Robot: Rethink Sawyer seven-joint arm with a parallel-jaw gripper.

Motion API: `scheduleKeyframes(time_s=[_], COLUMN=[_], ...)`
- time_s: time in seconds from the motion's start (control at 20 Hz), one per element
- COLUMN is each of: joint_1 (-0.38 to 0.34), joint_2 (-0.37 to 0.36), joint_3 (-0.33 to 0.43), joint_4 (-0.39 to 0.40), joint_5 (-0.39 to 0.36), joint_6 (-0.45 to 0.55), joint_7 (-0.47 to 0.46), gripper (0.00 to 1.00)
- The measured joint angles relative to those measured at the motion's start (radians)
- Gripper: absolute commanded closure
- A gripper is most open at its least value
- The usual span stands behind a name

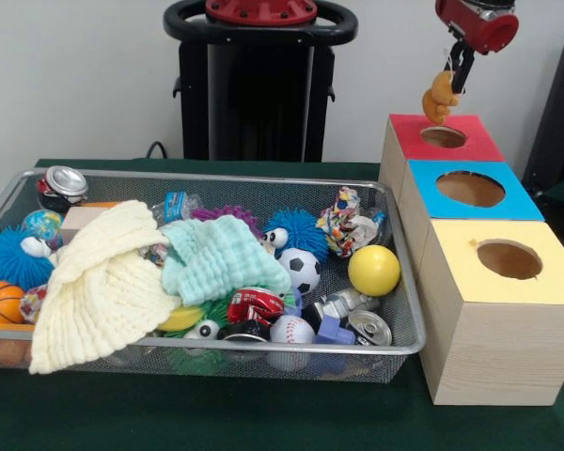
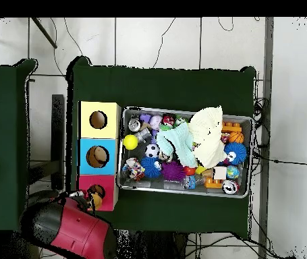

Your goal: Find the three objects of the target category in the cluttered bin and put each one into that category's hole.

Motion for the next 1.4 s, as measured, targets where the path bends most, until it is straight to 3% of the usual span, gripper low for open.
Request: scheduleKeyframes(time_s=[1.4], joint_1=[-0.012], joint_2=[0.009], joint_3=[0.028], joint_4=[0.0], joint_5=[0.002], joint_6=[-0.009], joint_7=[0.0], gripper=[1.0])
